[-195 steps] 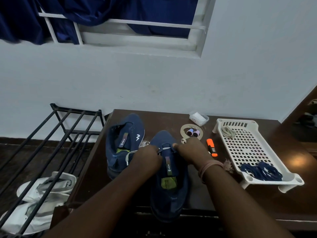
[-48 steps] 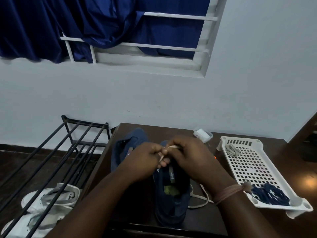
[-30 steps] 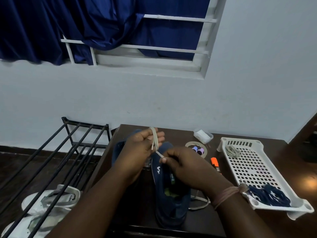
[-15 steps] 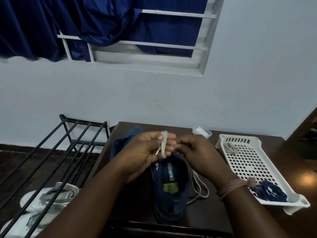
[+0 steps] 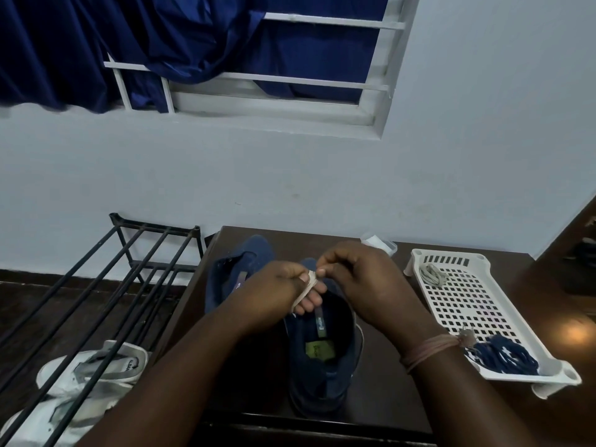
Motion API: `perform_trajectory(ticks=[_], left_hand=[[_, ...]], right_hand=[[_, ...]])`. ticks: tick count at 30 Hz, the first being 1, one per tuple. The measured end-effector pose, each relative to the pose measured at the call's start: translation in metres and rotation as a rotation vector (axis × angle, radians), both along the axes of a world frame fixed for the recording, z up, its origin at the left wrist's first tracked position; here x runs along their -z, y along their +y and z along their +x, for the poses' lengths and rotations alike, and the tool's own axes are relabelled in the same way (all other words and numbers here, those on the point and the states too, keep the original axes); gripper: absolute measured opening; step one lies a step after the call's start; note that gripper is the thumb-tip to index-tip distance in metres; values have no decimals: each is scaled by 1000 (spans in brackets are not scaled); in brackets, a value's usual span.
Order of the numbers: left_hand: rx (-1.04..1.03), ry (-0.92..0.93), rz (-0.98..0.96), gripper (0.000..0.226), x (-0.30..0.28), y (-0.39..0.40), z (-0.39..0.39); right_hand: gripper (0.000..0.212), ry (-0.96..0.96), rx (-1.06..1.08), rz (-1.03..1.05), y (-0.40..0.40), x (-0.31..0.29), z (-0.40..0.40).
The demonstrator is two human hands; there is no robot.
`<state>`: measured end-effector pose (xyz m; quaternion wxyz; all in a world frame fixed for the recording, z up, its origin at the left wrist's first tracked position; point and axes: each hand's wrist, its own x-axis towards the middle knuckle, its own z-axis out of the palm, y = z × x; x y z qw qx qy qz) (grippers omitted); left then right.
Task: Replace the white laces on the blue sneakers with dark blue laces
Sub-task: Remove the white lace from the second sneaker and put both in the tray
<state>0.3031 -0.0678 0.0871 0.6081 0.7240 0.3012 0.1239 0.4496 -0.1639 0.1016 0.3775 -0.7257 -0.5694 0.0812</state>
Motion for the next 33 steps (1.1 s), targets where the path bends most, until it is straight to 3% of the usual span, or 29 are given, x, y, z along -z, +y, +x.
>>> perform_trajectory(ticks=[3,5,10,12,15,17,19,23,27,30,33], left_hand=[[106,-77,-182,34,-3,4,-7],[134,-237,-373,34,-6,5,-11],[-40,-622,-725,36,-10,13,-8],[-180,-620,-632,36,-6,16,-3],[-307,-342,-204,35,3,18,1],[-239,-114,101,32,7,16,0],[-82,30,233,28,10,10,-2],[135,2,-28,34,6,-1,-3],[147,-318,-403,35,-6,5,-8],[95,-553,-615,36,-12,11,-12],[-57,-750,-757,37,-14,16,-10]], right_hand=[[13,125,112,54,1,4,6],[15,180,84,6,1,9,6],[18,67,-110,-132,8,22,-8],[22,48,-154,-203,9,23,-14],[19,-13,-179,-210,8,21,-16],[17,-46,-137,-116,8,17,-13],[14,-61,-75,-12,7,10,-9],[11,8,47,111,4,3,4],[14,123,75,122,-3,6,14],[17,120,45,24,-4,9,14],[21,95,-38,-211,0,18,6]])
